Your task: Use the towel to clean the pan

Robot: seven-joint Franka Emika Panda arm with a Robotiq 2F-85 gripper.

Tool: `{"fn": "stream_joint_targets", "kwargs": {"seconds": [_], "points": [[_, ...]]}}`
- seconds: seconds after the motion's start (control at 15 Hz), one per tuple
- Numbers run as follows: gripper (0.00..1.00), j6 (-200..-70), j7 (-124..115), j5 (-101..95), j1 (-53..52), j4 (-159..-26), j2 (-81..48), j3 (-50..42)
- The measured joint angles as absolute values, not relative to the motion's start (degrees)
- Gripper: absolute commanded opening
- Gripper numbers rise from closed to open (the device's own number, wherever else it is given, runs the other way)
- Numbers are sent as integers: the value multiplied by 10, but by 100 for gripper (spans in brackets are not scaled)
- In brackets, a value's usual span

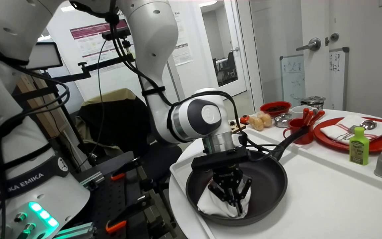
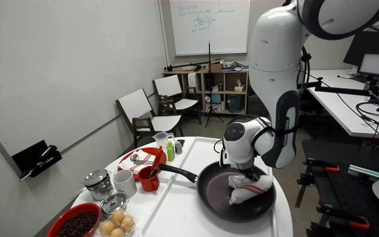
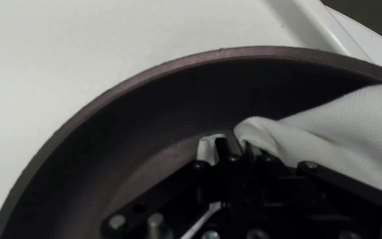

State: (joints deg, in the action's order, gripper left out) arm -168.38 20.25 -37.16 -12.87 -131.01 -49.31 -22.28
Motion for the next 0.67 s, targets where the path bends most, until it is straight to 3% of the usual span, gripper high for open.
{"fn": "stream_joint_targets", "kwargs": {"seconds": [0.67], "points": [[1,-1746,206,-496,-216,-1377,-462,-207]]}}
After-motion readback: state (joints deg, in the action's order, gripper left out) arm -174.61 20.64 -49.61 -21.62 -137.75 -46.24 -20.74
